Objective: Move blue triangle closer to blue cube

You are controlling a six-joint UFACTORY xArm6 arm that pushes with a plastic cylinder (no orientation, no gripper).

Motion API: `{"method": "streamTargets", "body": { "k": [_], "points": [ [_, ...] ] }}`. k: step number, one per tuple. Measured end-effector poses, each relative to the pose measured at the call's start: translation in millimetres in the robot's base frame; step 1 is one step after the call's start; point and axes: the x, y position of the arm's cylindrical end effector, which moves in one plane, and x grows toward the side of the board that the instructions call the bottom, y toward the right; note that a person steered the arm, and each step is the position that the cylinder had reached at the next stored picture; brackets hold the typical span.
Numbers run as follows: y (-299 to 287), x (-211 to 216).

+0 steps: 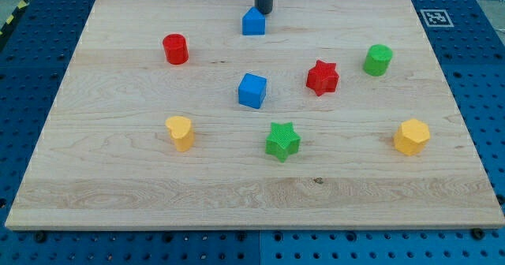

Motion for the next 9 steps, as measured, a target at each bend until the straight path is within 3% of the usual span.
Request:
{"method": "streamTargets", "body": {
  "k": [6,9],
  "points": [
    [-47.7,33.3],
    [-31.9,84.0]
  ]
}}
